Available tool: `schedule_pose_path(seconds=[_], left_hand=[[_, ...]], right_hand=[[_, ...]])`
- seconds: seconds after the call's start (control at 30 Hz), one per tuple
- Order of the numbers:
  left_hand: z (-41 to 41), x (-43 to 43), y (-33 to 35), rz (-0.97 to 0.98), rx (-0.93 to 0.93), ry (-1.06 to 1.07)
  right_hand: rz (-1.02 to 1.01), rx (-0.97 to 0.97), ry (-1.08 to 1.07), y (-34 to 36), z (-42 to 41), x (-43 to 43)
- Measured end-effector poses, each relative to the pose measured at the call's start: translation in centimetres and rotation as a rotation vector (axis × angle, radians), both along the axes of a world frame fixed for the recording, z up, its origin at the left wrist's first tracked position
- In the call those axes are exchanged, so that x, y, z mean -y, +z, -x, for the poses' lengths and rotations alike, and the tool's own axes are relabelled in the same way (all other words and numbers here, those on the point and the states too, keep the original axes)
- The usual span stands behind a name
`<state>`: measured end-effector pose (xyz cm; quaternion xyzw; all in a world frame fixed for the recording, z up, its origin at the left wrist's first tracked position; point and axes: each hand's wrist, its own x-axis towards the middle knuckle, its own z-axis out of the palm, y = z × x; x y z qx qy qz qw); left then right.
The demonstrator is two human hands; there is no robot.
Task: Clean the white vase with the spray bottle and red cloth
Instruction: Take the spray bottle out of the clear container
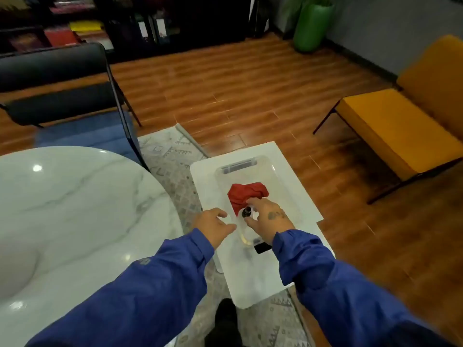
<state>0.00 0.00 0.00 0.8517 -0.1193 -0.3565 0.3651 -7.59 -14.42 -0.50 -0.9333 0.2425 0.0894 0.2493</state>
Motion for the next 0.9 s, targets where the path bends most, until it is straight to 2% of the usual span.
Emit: schedule_pose_path(seconds=[0.2, 0.43, 0.57, 0.73, 0.9], left_hand=[[0.5, 1.9, -1.2, 0.118, -0.206, 0.243], [0.4, 1.5, -1.3, 0.158, -0.276, 0.3], [0.0, 0.8, -0.5, 0.184, -0.093, 0.247], [-0.6, -1.5, 4.2, 0.43, 0.056, 0.225], [-0.4, -7.5, 7.4, 0.482, 0.224, 0.234]], right_hand=[[0.047, -0.034, 0.044, -1.3, -1.6, 0.2], [0.099, 0.008, 0.021, -0.2, -1.7, 0.7], [0.08, 0.116, -0.041, 4.5, -2.0, 1.2], [0.058, 0.345, 0.005, 10.9, -2.7, -1.2], [-0.058, 0.395, 0.093, 13.4, -4.1, -7.0]])
